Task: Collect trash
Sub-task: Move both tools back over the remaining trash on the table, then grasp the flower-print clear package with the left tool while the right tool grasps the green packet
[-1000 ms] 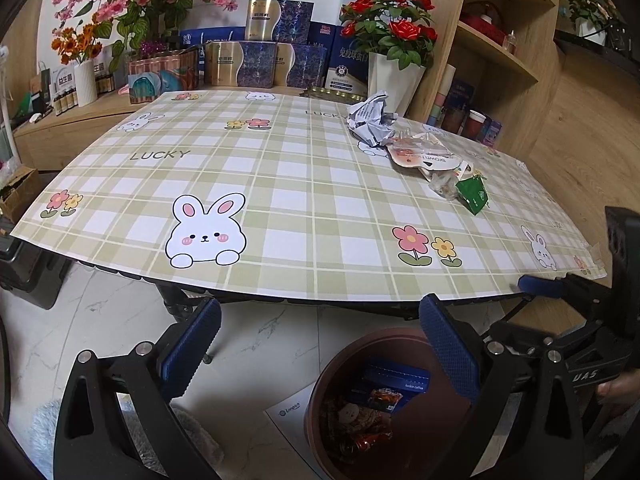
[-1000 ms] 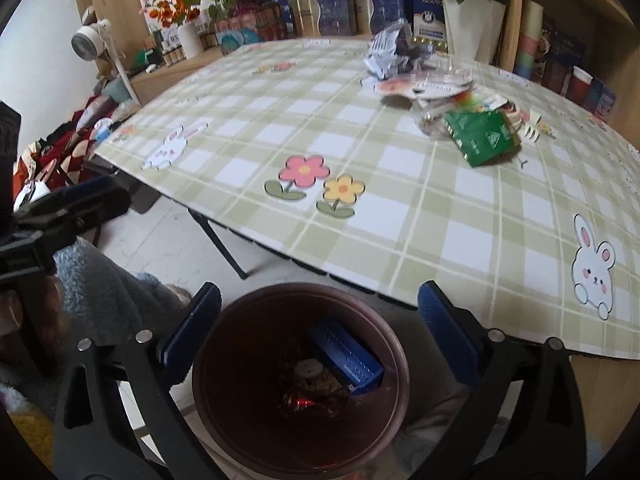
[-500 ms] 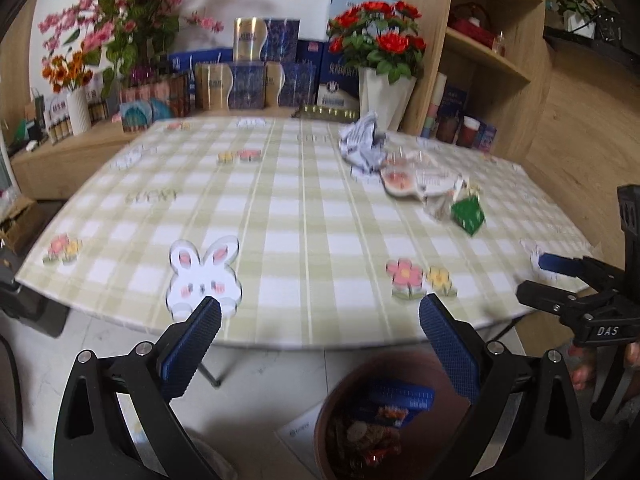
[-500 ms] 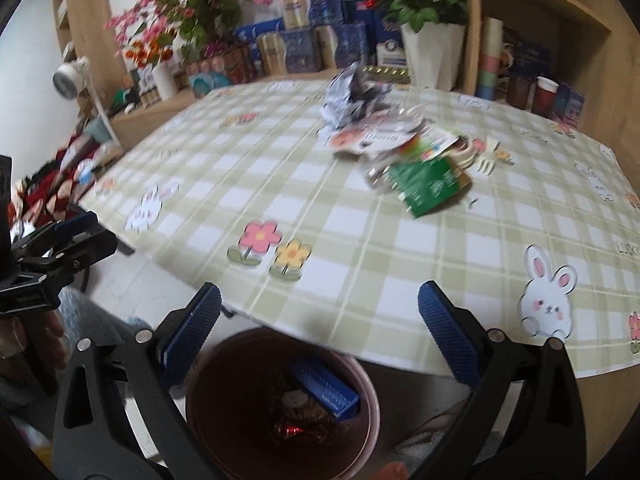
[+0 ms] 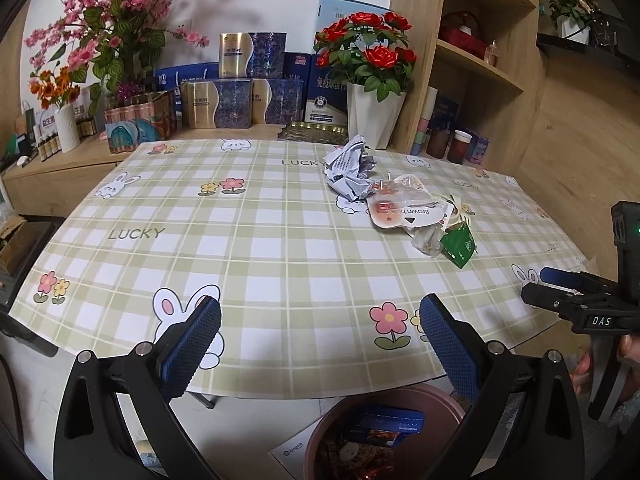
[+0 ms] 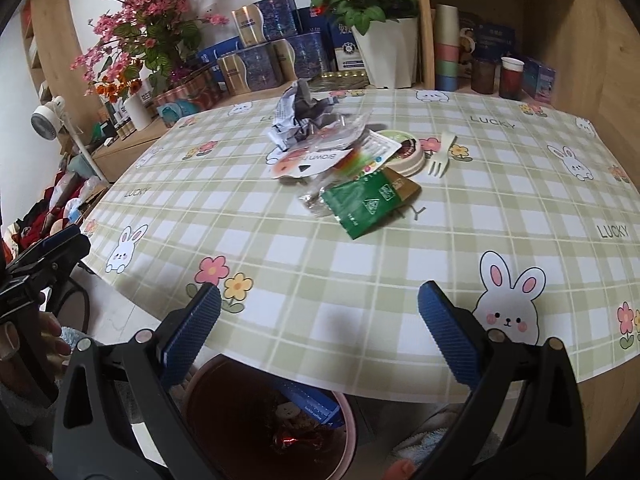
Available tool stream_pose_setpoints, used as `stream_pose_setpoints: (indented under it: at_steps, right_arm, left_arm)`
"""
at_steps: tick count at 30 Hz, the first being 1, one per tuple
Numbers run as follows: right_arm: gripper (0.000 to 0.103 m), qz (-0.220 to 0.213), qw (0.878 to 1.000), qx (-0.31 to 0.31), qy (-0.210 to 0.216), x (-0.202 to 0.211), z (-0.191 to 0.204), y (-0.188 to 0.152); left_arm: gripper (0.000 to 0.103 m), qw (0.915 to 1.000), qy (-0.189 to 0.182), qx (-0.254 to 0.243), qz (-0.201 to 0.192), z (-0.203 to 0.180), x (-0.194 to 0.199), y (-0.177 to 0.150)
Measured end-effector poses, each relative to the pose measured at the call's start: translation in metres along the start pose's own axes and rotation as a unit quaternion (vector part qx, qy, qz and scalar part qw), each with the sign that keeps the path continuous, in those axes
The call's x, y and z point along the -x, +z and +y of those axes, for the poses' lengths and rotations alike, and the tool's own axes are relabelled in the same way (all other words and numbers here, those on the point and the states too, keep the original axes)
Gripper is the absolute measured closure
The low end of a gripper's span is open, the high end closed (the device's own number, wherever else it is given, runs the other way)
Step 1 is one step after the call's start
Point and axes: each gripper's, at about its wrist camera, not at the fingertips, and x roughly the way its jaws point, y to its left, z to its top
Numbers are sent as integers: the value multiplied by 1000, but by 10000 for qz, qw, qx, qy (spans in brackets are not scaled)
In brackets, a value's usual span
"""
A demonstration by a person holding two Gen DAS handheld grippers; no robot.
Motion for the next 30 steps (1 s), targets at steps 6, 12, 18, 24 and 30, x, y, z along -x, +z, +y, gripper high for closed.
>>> stream_pose_setpoints:
  at_steps: [6,12,18,24,30]
  right_arm:
    - [6,-12,10000,-18,-77,-3,-9,7]
    - [6,-68,9996,-228,-152,-9,-26,21]
    - [6,-95,9987,-466,-170,-21,-45,30]
    - [6,-12,9979,-628,-156,-36,-66,42]
    - [6,47,9975,-554,-440,-49,-82,58]
  left_arm:
    - [6,9995,-50,-325,4,-12,-8,11]
    - [6,9994,-125,-246,192,-12,-24,30]
    - [6,9981,-227,-76,575,-14,-58,45]
    - [6,9961,-424,-230,733,-40,-98,63]
    - [28,9900,-972,-409,935,-82,-153,101]
